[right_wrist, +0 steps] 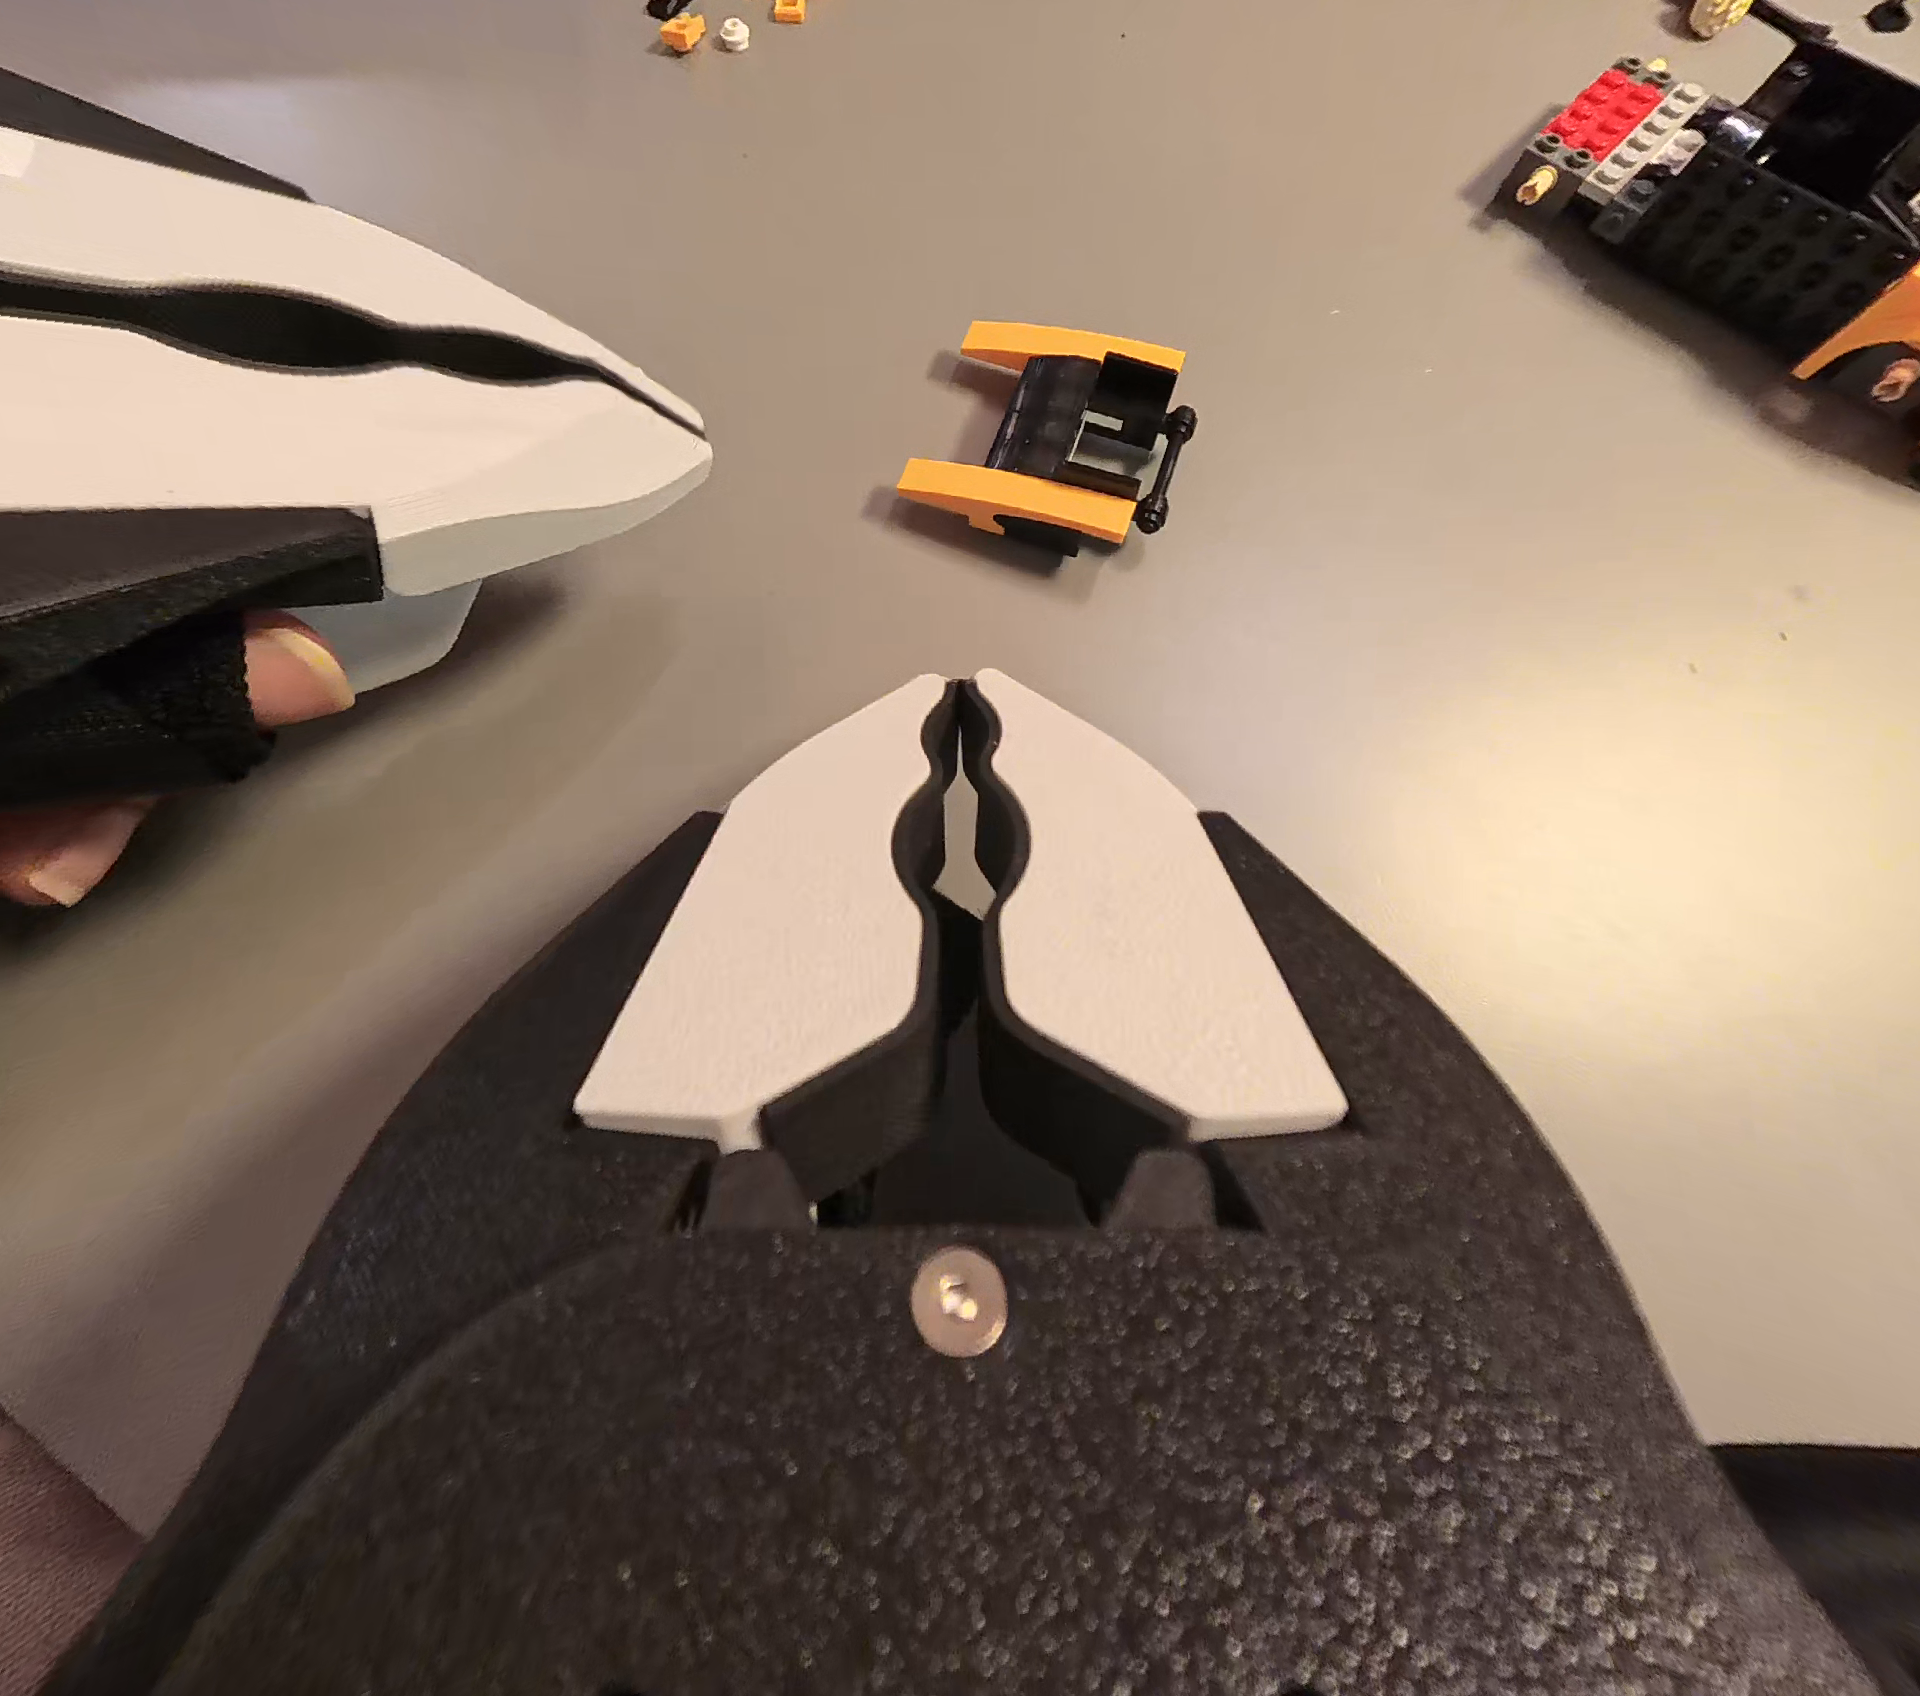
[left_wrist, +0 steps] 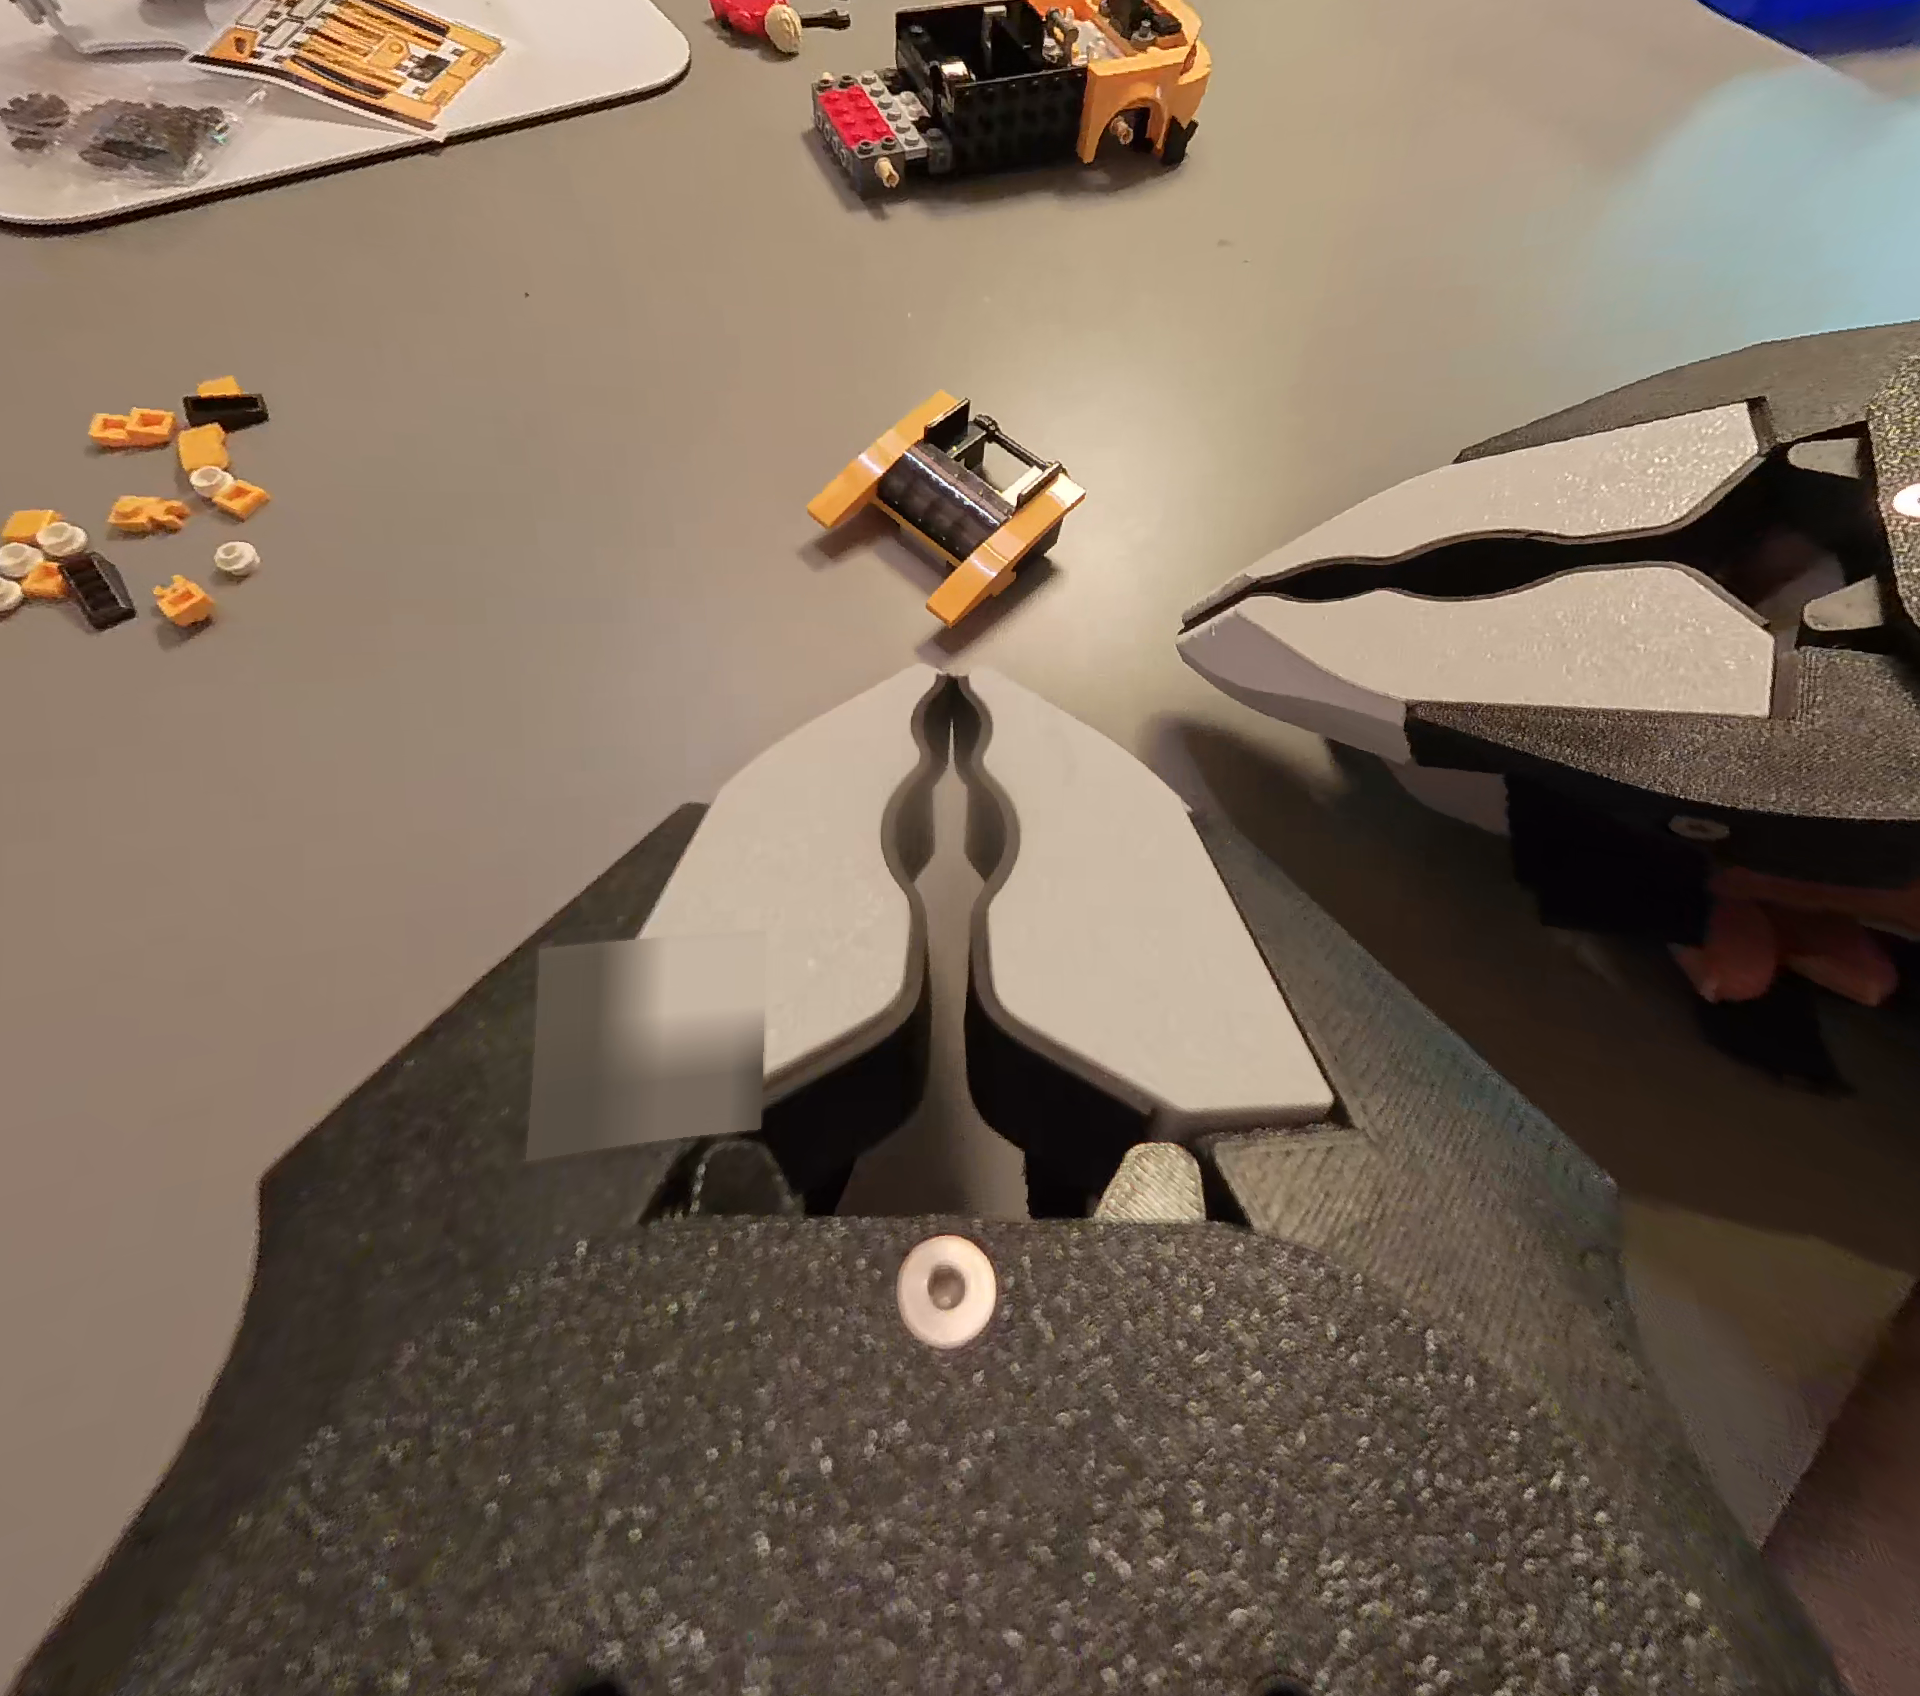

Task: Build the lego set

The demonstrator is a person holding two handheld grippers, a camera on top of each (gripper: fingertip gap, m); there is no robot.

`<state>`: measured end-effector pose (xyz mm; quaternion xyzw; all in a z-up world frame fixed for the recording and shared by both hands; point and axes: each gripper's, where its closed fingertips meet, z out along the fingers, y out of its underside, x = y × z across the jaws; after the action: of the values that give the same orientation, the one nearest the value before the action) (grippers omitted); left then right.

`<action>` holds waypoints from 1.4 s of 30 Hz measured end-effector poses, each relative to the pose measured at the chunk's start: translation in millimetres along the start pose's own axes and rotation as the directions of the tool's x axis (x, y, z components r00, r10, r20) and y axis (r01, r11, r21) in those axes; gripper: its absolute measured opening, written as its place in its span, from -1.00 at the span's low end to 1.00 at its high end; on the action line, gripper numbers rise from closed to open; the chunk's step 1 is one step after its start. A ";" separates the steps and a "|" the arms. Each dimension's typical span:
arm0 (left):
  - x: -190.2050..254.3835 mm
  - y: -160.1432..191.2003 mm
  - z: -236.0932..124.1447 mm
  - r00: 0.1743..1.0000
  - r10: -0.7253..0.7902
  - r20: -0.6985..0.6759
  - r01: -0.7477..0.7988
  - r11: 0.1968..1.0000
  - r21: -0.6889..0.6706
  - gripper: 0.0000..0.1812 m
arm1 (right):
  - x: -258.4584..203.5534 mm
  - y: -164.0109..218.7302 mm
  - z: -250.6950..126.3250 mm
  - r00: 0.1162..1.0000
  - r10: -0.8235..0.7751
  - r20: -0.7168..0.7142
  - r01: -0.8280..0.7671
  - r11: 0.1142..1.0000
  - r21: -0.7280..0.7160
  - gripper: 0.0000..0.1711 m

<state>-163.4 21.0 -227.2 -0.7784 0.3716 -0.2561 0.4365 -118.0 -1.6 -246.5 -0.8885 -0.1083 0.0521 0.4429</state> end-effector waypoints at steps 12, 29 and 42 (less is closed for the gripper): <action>-0.2 1.6 0.5 1.000 -0.003 -0.002 0.003 1.000 -0.006 -1.00 | -0.1 -1.2 -0.3 1.000 0.001 -0.002 -0.001 1.000 0.007 -1.00; -35.4 -77.5 -37.9 0.997 0.030 0.067 -0.039 0.989 0.140 -1.00 | 18.3 -103.0 -33.1 1.000 -0.003 0.021 -0.002 0.981 0.196 -1.00; -153.7 -235.8 -40.4 0.944 -0.017 0.331 -0.112 0.923 0.367 -1.00 | 42.1 -295.0 6.7 0.984 -0.026 -0.178 0.110 0.869 0.482 -1.00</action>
<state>-200.0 205.3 -13.8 -0.7010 0.2560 -0.1795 0.6410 -121.6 186.0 -14.8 -0.7441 -0.0856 -0.0118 0.6624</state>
